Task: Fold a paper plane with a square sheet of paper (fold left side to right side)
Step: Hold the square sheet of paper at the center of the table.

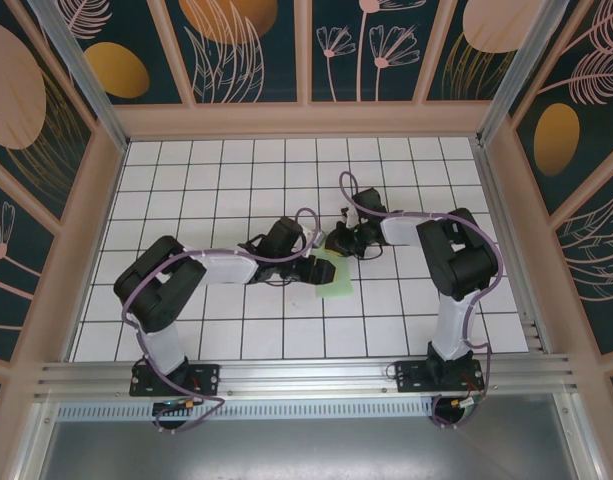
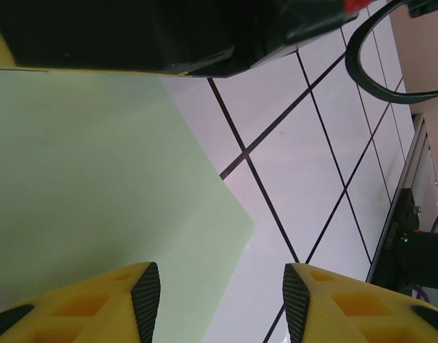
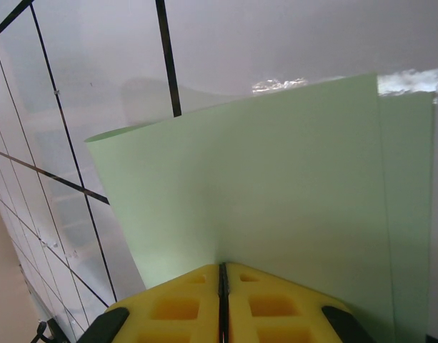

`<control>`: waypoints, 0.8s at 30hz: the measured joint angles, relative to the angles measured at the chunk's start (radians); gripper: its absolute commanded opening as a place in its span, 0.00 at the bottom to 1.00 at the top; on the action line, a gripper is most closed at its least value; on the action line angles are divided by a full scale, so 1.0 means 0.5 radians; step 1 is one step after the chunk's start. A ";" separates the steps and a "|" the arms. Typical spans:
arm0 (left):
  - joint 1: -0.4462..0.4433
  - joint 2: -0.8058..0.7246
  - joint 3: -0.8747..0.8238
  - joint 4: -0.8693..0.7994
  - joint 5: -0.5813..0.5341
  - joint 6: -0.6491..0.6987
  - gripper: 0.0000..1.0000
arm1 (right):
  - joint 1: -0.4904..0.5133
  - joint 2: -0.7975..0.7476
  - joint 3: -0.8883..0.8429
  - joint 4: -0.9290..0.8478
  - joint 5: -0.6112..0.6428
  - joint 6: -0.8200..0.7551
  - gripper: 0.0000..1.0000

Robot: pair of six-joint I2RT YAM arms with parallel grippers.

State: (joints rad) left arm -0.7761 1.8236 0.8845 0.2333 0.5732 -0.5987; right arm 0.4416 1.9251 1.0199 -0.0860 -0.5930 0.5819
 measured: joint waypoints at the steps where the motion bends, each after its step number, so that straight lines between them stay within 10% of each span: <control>1: -0.011 0.028 0.021 0.004 0.003 0.001 0.51 | 0.002 0.000 0.001 -0.001 0.001 0.000 0.11; 17: -0.089 0.125 0.064 -0.012 -0.072 0.031 0.52 | 0.018 -0.004 0.031 -0.021 0.021 0.001 0.19; 24: -0.095 0.125 0.063 -0.008 -0.079 0.031 0.51 | -0.082 -0.175 0.048 -0.161 0.124 -0.022 0.41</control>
State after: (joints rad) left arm -0.8234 1.8862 0.9157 0.2291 0.5335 -0.5835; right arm 0.4007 1.8378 1.0439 -0.1665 -0.5312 0.5709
